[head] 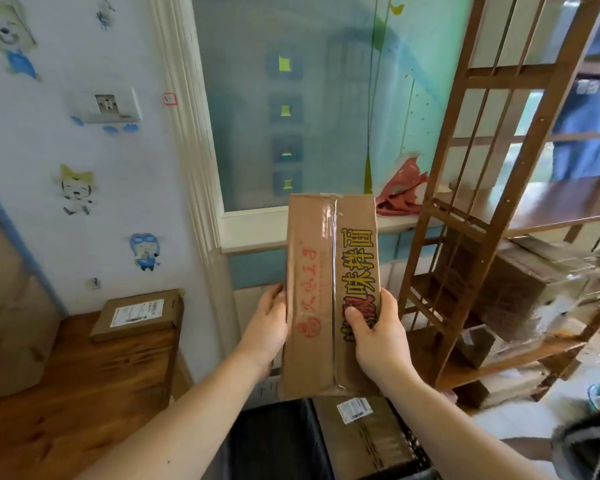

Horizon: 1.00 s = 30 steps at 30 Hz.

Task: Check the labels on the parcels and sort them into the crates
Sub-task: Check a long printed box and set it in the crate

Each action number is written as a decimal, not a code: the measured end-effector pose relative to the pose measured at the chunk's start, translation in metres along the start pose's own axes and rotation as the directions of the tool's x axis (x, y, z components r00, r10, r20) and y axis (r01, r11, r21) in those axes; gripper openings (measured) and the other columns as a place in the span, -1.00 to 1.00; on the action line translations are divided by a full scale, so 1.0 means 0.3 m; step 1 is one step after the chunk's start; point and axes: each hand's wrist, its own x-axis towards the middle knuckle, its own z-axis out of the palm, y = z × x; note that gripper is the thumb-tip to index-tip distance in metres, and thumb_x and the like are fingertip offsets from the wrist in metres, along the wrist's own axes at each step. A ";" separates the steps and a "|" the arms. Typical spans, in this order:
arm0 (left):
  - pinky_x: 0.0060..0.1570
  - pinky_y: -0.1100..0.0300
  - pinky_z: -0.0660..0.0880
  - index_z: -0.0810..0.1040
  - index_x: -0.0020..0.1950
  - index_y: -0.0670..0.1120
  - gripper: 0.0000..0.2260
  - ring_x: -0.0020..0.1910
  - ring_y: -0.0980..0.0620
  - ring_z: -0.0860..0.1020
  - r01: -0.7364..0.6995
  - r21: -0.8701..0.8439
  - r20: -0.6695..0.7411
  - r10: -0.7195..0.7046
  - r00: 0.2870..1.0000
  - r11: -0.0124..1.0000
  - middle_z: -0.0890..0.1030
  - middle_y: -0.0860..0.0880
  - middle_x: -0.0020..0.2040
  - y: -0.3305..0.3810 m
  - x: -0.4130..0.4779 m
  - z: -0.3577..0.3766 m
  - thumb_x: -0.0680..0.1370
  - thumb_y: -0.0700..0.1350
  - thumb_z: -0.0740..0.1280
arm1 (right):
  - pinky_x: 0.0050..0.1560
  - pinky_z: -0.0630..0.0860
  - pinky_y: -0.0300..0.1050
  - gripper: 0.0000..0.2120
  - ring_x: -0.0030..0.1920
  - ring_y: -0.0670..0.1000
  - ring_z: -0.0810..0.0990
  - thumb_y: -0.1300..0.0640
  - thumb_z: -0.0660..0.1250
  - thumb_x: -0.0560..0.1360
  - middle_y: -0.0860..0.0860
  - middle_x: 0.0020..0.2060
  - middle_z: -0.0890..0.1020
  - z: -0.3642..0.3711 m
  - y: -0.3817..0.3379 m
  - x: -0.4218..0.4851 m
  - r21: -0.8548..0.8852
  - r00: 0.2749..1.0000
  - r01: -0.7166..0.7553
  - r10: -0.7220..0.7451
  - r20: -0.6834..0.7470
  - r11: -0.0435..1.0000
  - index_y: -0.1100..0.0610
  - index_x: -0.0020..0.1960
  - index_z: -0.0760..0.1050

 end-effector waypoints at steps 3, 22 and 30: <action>-0.38 0.29 0.43 0.38 0.39 -0.08 -0.47 -0.13 0.15 0.59 0.169 0.027 -0.006 -0.169 0.986 0.985 0.62 -0.02 0.09 -0.012 -0.008 0.059 0.64 0.26 -0.01 | 0.08 0.47 -0.09 -0.65 0.02 -0.11 0.52 0.02 0.28 0.61 -0.28 -0.04 0.50 -0.043 0.036 0.018 0.011 1.000 -0.024 0.024 0.016 1.000 -0.07 0.35 0.28; -0.16 0.08 0.58 0.42 0.27 0.09 -0.57 0.03 -0.05 0.65 0.236 -0.316 0.111 -0.211 0.971 0.919 0.68 -0.05 0.06 -0.118 0.013 -0.096 0.46 0.12 0.42 | 0.30 0.49 0.13 -0.52 0.28 -0.03 0.50 -0.02 0.23 0.62 -0.13 0.28 0.52 0.132 -0.026 0.012 -0.116 0.996 0.068 -0.060 0.071 0.991 -0.11 0.50 0.18; 0.16 -0.10 0.54 0.44 0.37 -0.03 -0.48 0.15 -0.11 0.63 0.189 -0.434 0.089 -0.167 0.982 0.881 0.67 -0.11 0.15 -0.171 0.053 -0.208 0.46 0.12 0.35 | 0.31 0.48 0.08 -0.50 0.34 -0.02 0.43 -0.04 0.19 0.63 -0.12 0.40 0.41 0.219 -0.049 -0.022 -0.324 0.953 0.283 -0.226 0.204 0.903 -0.07 0.53 0.15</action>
